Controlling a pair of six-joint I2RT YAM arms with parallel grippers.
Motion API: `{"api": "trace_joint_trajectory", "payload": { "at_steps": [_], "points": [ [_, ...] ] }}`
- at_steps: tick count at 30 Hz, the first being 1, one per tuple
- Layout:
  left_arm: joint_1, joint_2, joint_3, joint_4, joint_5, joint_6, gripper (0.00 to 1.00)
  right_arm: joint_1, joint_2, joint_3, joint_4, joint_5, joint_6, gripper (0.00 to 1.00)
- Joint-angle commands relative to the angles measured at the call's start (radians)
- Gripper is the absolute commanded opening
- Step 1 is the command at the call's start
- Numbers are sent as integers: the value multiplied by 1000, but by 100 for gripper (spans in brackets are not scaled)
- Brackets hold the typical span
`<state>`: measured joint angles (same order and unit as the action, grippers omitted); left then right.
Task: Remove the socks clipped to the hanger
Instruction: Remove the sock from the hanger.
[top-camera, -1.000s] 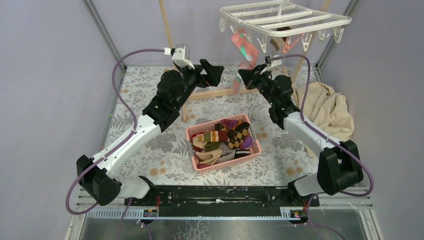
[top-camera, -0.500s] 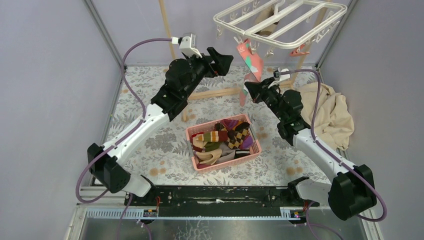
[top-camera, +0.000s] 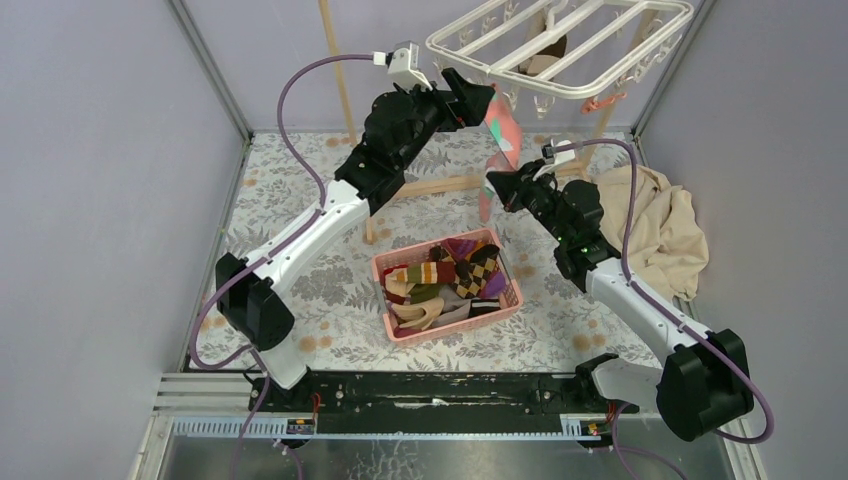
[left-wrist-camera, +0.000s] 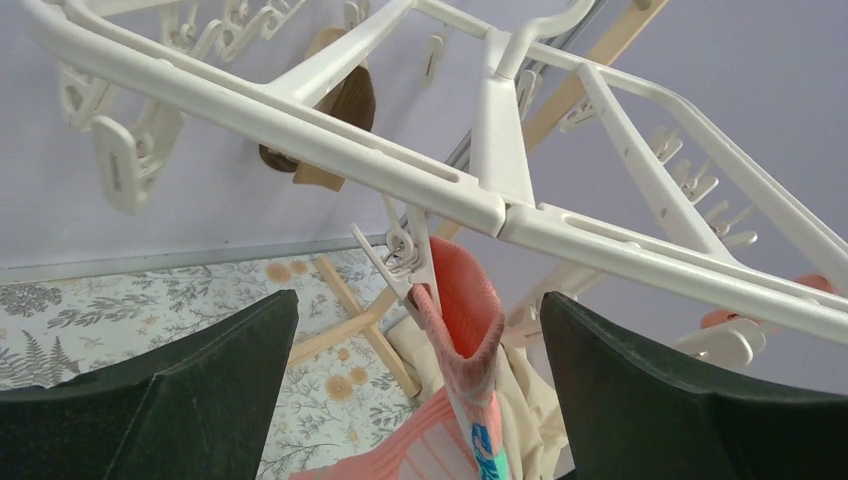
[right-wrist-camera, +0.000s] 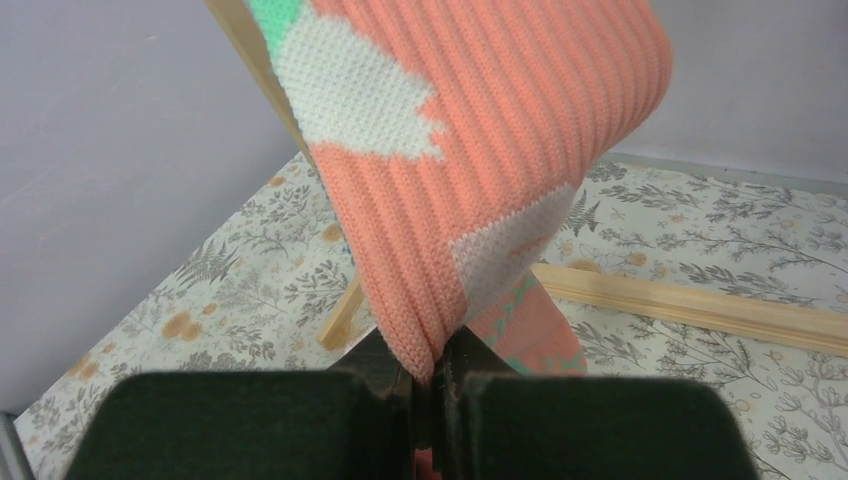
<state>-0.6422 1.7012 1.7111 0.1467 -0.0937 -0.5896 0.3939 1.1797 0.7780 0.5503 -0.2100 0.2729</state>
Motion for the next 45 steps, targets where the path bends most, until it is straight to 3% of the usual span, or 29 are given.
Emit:
{"api": "trace_joint_trajectory", "payload": {
  "at_steps": [1,11,23,33,45],
  "points": [
    [-8,-9,28,31,-60,6,99,12,-7,34,25,-55,-3,0],
    [4,-82,-45,17,-117,37,99,104,-3,67,17,-63,-10,0],
    [4,-75,-8,-30,-107,47,99,210,6,106,-28,4,-72,0],
    [8,48,163,-106,-68,31,99,214,-1,99,-57,140,-131,0],
    [8,53,155,-138,-129,66,99,215,148,93,117,272,-213,0]
  ]
}}
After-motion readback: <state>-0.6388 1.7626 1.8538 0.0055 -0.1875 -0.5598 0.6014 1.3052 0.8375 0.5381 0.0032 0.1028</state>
